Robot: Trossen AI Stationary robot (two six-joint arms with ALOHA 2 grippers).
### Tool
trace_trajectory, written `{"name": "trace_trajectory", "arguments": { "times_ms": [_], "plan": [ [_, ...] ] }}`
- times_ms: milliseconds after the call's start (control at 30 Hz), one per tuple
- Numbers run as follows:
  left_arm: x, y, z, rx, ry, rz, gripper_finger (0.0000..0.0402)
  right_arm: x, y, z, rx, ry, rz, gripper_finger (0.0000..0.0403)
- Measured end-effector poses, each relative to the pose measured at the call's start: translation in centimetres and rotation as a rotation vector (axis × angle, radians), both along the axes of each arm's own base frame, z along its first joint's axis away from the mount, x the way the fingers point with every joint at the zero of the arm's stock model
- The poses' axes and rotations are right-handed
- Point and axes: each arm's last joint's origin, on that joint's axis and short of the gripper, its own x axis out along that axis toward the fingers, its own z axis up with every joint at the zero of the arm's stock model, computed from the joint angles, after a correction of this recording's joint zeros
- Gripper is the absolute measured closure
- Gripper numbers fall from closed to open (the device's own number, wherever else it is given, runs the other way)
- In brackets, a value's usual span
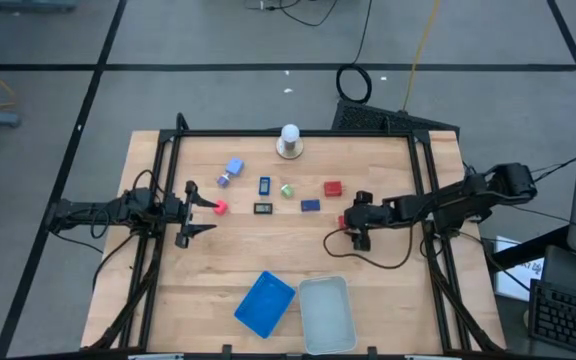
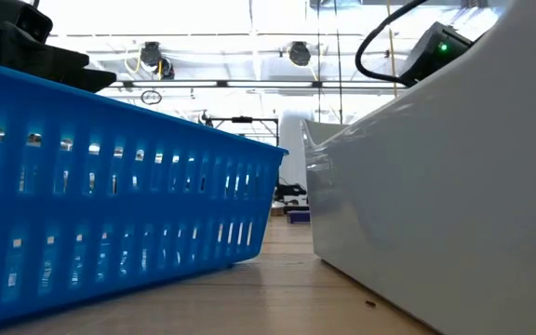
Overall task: Pick & Place Office items
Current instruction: Put the bottom red charger adapter into the blue bin
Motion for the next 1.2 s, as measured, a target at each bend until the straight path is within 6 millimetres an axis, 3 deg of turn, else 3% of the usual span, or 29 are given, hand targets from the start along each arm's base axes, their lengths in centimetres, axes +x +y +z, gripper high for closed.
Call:
{"name": "trace_trajectory", "arguments": {
  "times_ms": [400,933,1200],
  "plan": [
    [0.0,0.0,0.01,0.0,0.0,0.0,0.0133,-0.03,-0.01,-0.11,0.012,0.003,-0.024,0.0092],
    [0.0,0.0,0.01,0.0,0.0,0.0,0.0133,-0.11,-0.01,-0.21,0.006,0.013,-0.017,0.0179],
    [0.0,0.0,0.01,0.0,0.0,0.0,0.0133,-0.1,-0.01,-0.21,0.025,0.006,-0.049,0.0179]
  ]
}}
